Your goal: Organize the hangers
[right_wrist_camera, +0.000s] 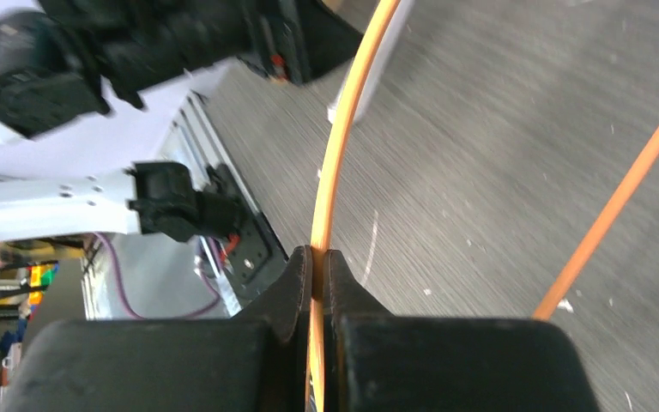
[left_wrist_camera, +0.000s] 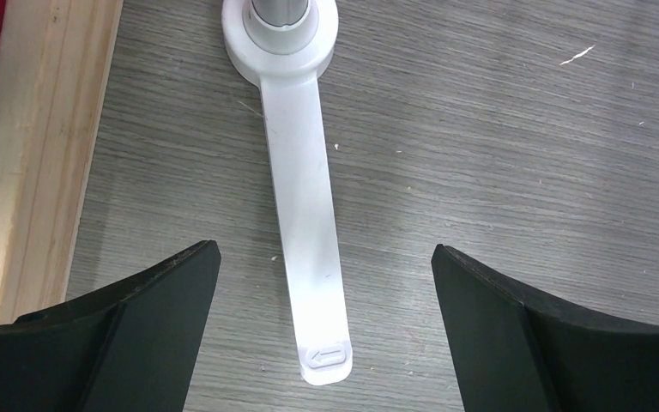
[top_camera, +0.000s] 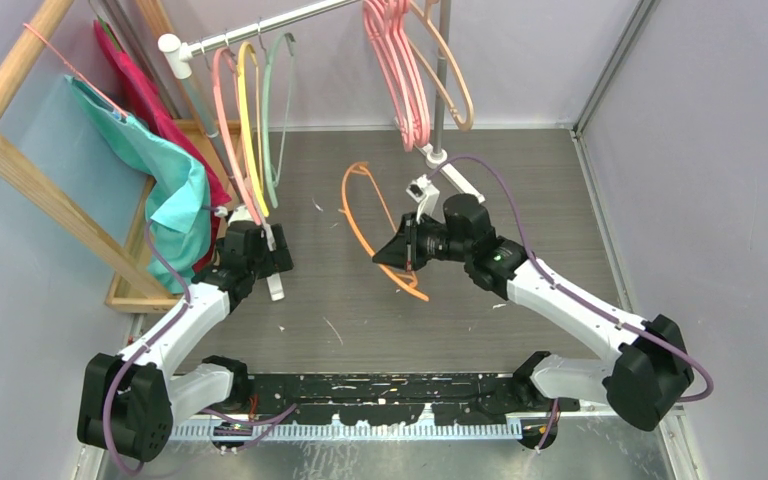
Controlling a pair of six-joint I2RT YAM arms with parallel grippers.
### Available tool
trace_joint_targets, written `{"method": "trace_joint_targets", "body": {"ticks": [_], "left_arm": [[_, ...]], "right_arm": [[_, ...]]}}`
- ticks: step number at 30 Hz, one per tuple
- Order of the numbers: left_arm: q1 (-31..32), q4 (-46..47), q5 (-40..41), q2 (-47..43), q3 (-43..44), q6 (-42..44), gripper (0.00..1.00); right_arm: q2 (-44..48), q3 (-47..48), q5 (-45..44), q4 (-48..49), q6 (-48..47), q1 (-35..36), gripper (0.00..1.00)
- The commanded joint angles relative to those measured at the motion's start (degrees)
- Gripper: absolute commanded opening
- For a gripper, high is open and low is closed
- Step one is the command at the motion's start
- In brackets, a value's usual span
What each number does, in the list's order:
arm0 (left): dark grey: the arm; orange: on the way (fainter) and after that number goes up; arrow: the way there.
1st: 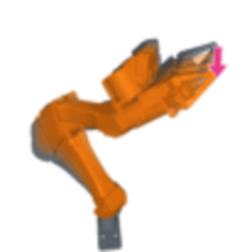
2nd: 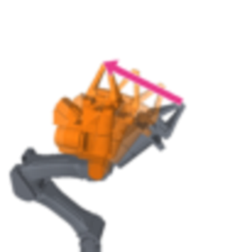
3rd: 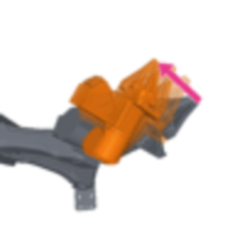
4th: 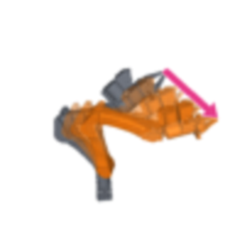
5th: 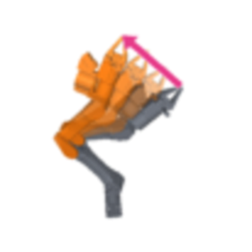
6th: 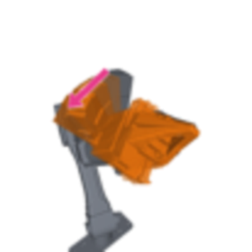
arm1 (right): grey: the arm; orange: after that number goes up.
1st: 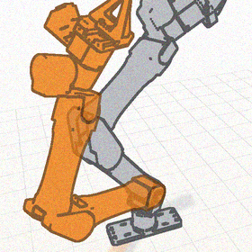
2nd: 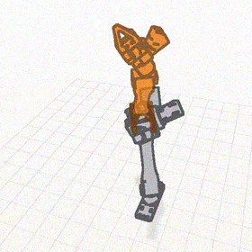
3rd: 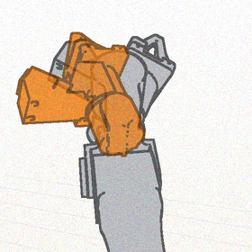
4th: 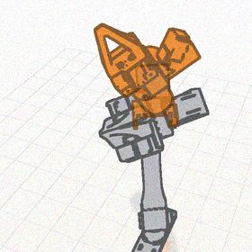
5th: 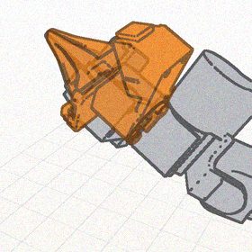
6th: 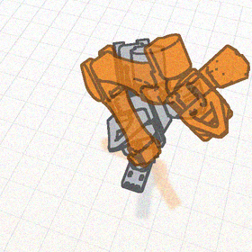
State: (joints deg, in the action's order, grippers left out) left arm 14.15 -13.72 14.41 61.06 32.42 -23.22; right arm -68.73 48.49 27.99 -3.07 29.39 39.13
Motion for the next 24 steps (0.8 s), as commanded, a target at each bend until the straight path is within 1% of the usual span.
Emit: {"method": "trace_joint_targets", "body": {"ticks": [1, 12, 18, 24], "left_arm": [[0.17, 0.88, 0.44, -1.43, 0.23, -0.47, 0.98], [0.09, 1.59, -0.23, 0.22, 0.63, -0.36, 0.98], [0.15, 2.11, -0.27, -0.24, 0.30, -0.34, 0.98], [0.17, 2.36, -0.35, -0.33, 0.05, -0.27, 0.98]], "right_arm": [[4.20, 5.98, -0.45, 9.63, 4.47, -0.25, 0.01], [5.46, 10.19, -8.50, 22.69, 11.39, -0.25, 0.01], [1.36, 14.42, -8.49, 29.12, 16.29, -0.11, 0.01], [-3.34, 21.23, -9.95, 30.56, 16.68, 0.86, 0.01]]}}
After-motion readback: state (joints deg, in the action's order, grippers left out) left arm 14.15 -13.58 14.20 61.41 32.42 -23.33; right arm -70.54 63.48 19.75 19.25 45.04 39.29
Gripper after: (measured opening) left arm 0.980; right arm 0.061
